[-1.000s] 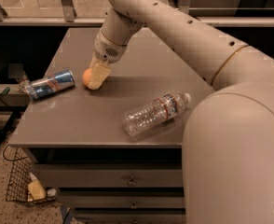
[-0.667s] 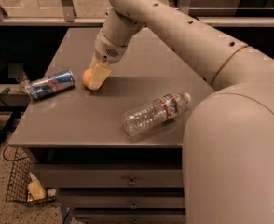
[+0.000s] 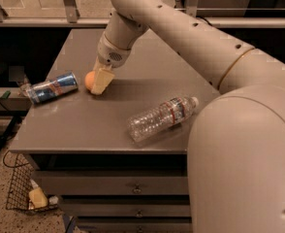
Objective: Move orange near redbull can
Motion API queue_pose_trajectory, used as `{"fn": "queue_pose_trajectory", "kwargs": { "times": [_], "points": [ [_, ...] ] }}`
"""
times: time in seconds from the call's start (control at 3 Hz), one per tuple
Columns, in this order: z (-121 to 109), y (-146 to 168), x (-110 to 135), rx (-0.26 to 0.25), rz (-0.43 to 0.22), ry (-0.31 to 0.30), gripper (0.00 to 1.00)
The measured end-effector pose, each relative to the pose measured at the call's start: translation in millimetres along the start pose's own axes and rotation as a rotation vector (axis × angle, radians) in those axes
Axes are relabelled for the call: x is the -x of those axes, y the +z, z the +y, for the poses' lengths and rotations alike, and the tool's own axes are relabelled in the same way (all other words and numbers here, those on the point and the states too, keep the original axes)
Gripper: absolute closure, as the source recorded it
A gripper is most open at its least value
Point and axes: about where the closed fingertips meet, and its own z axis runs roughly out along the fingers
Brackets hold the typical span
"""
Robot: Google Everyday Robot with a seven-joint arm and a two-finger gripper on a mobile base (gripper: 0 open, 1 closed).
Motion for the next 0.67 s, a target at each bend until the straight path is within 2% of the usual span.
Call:
{"fn": "queue_pose_trajectory", "kwargs": {
  "times": [0.33, 0.67],
  "points": [
    [0.2, 2.8, 0.3, 0.004, 0.0, -0.001, 0.12],
    [0.4, 5.5, 0.5, 0.008, 0.0, -0.001, 0.0]
  ]
}}
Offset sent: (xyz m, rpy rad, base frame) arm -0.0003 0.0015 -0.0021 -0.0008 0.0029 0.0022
